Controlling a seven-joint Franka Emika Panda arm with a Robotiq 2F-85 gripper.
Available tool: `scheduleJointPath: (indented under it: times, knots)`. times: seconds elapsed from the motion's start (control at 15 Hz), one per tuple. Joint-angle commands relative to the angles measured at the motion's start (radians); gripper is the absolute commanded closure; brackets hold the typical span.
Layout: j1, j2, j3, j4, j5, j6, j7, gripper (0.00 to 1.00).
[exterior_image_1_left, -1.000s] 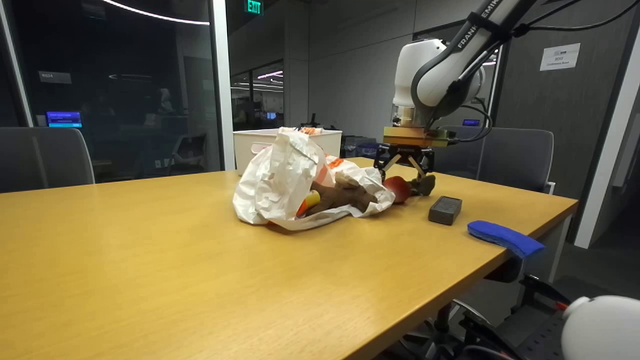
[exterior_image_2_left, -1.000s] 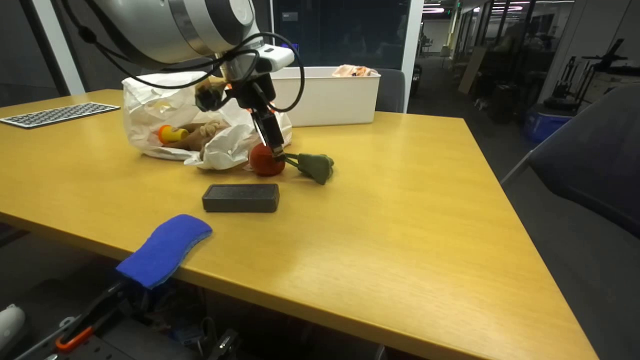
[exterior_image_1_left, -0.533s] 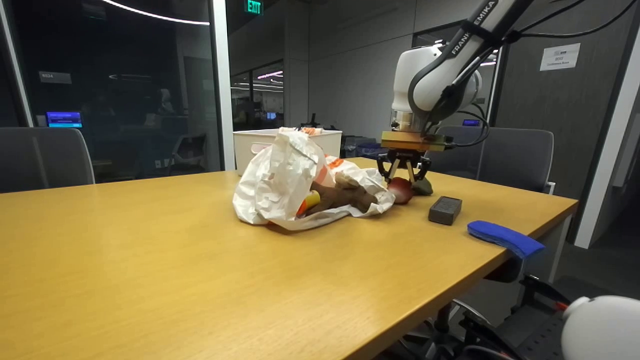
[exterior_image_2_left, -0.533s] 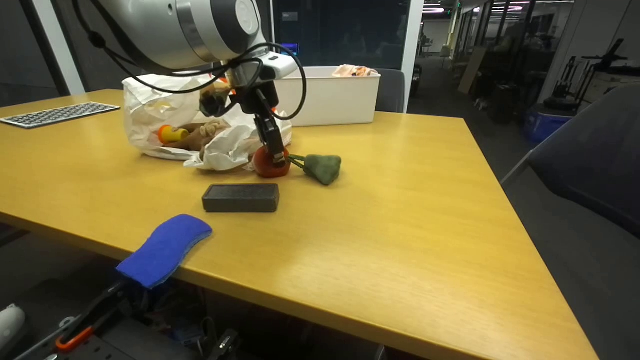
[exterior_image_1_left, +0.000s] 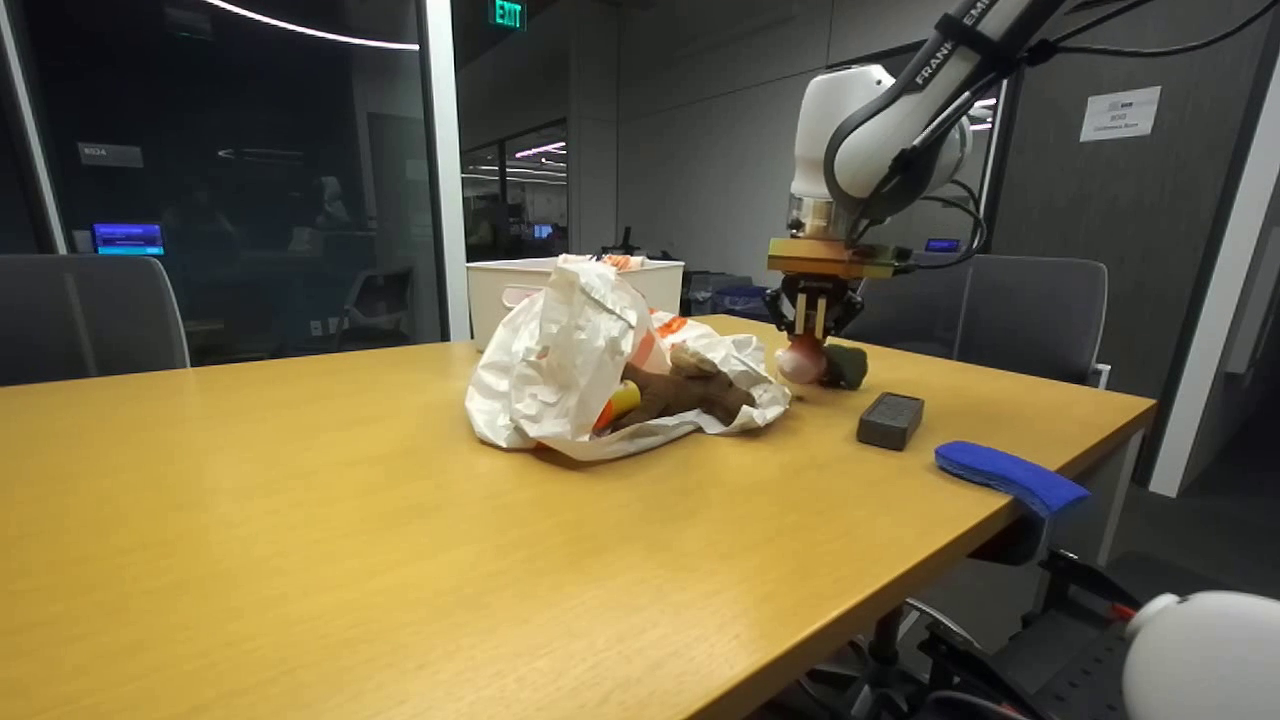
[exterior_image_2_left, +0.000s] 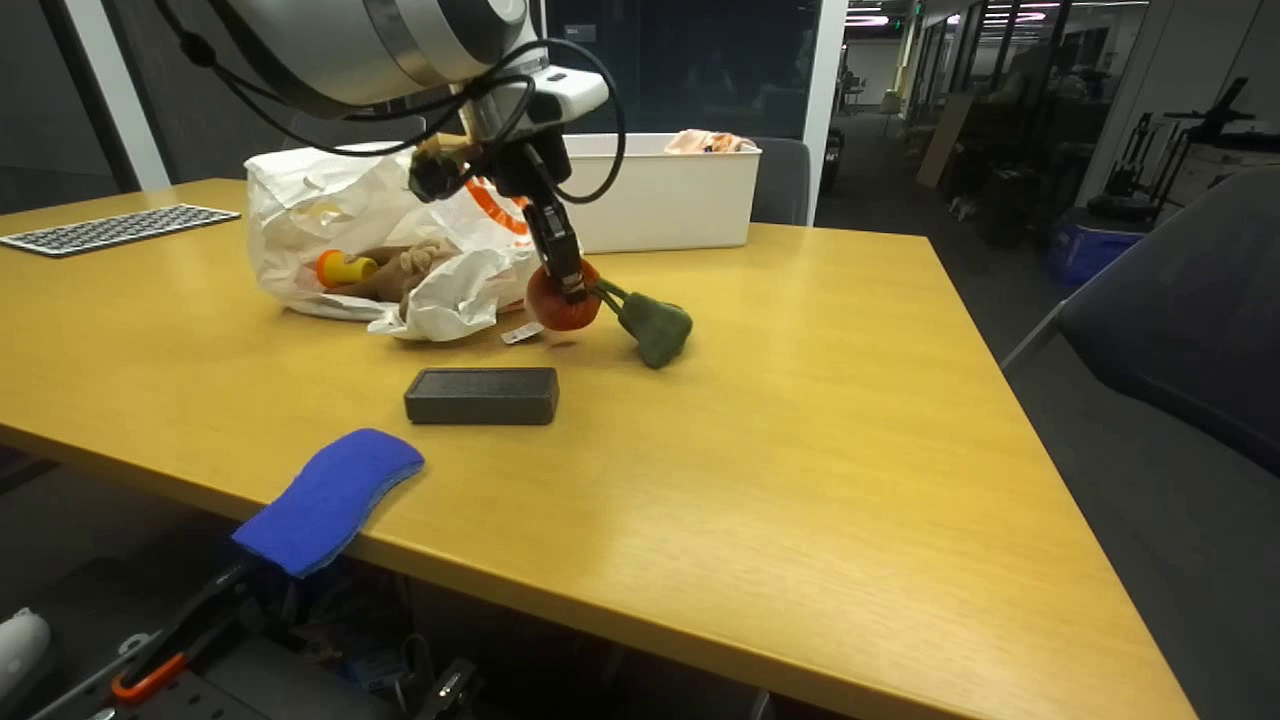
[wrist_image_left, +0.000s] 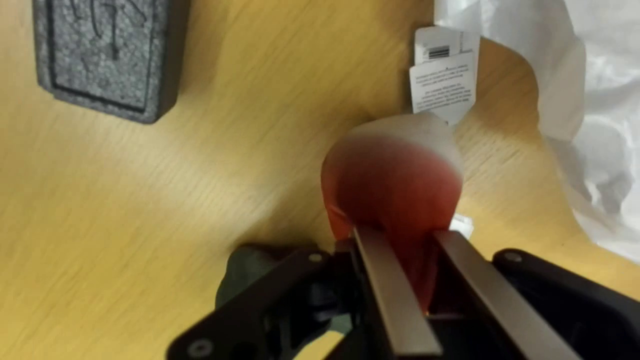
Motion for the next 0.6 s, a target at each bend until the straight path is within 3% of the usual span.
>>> scheduleJointPath:
  times: [0.0,0.13,0.2,0.53]
  knots:
    - [0.001,-0.141,0.0,-0.019,-0.11,-0.048,0.065,0.91]
    - [0.015,-0.223,0.016,-0.048,-0.056,-0.038,-0.035,0.92]
    - [0.04,-0.261,0.016,-0.07,0.025,-0.017,-0.145,0.92]
    - [0.155,-0.407,0.071,-0.112,0.269,-0.079,-0.439,0.92]
